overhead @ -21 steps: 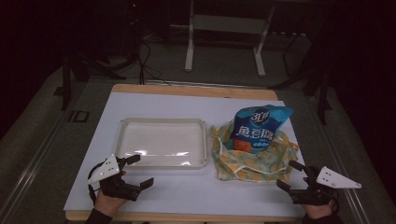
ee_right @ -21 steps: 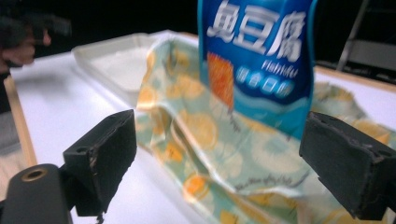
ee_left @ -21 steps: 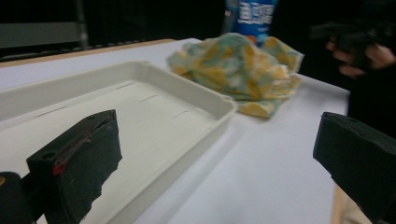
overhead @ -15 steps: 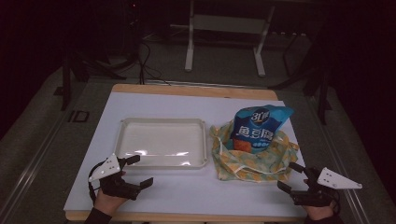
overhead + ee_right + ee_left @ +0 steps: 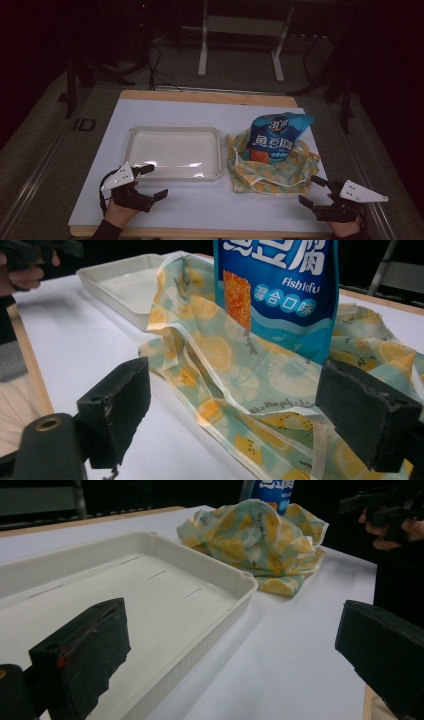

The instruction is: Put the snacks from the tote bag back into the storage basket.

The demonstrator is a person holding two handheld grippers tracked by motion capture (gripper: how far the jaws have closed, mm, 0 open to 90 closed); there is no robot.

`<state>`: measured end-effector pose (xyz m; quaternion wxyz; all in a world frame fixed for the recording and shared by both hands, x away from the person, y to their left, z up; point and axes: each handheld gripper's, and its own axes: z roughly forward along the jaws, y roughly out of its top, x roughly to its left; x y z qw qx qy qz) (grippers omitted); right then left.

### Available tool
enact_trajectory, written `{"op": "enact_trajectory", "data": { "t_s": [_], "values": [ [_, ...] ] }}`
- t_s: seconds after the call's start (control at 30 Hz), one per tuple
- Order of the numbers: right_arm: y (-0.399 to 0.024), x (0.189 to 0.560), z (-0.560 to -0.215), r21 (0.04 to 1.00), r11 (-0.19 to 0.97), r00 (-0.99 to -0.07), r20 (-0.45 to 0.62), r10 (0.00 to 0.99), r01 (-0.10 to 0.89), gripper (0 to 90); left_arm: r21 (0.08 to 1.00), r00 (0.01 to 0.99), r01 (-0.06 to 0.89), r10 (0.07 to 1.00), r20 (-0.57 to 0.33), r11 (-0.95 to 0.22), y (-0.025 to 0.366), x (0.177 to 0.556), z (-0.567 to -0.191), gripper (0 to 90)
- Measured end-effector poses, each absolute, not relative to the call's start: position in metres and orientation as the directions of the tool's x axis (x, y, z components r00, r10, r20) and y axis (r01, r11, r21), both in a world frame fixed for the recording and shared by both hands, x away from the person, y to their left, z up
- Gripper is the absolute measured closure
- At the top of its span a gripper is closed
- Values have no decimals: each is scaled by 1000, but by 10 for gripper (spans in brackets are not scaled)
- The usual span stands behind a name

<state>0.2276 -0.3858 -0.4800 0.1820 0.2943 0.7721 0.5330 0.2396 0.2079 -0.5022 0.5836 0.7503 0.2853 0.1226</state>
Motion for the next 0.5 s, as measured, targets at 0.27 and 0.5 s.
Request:
{"op": "enact_trajectory", "data": {
  "t_s": [0.27,0.5],
  "values": [
    [-381,230,-477,922,292,-764,8,646,256,161,943,826,280,546,-141,-181,195,246,-495,15],
    [-381,237,-472,928,275,-754,11,656,252,162,943,834,276,534,-140,-185,184,254,-489,14]
  ]
}}
